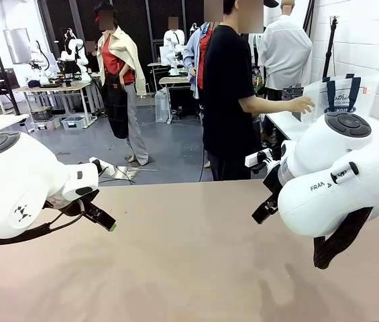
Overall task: Transfer purchased items from the store into the shopping bag.
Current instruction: Open the Reusable shopping bag in the center of the table.
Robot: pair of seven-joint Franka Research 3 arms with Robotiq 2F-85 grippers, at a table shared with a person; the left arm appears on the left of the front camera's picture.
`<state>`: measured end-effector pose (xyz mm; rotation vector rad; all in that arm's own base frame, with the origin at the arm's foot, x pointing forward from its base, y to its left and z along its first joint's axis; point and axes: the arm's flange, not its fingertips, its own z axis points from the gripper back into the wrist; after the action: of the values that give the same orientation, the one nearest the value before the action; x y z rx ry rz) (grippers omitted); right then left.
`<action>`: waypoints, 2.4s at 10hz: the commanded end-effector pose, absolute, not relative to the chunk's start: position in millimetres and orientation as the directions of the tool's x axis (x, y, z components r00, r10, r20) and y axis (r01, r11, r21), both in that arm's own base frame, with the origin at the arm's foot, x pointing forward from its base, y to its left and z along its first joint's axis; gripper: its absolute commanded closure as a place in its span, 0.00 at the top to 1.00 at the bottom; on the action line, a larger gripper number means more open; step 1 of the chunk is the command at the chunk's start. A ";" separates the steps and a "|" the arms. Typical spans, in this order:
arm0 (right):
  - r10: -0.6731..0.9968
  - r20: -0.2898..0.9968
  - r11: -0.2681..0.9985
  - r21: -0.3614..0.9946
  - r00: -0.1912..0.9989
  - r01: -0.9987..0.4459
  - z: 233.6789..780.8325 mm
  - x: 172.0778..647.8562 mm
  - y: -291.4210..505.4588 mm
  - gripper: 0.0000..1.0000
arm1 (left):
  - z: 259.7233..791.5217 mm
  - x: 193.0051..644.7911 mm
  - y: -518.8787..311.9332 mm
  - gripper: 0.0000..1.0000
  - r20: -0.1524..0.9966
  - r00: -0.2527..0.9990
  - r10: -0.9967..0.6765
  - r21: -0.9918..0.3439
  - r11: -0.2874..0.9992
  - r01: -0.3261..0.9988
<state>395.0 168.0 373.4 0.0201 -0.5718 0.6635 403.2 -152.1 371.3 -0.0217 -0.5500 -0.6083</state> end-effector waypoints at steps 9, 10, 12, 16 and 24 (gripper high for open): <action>0.576 0.508 0.794 -0.160 0.641 -0.587 373.4 395.0 167.9 1.00 | 371.4 403.5 -151.1 1.00 0.497 0.683 -0.535 0.138 0.826 0.546; 0.576 0.508 0.794 -0.160 0.641 -0.587 373.4 395.0 167.9 1.00 | 371.4 403.5 -151.1 1.00 0.497 0.683 -0.535 0.138 0.826 0.546; 0.576 0.508 0.794 -0.160 0.641 -0.587 373.4 395.0 167.9 1.00 | 371.4 403.5 -151.1 1.00 0.497 0.683 -0.535 0.138 0.826 0.546; 0.576 0.508 0.794 -0.160 0.641 -0.587 373.4 395.0 167.9 1.00 | 371.4 403.5 -151.1 1.00 0.497 0.683 -0.535 0.138 0.826 0.546; 0.576 0.508 0.794 -0.160 0.641 -0.587 373.4 395.0 167.9 1.00 | 371.4 403.5 -151.1 1.00 0.497 0.683 -0.535 0.138 0.826 0.546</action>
<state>395.0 168.0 373.4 0.0201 -0.5718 0.6635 403.2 -152.1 371.3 -0.0217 -0.5500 -0.6084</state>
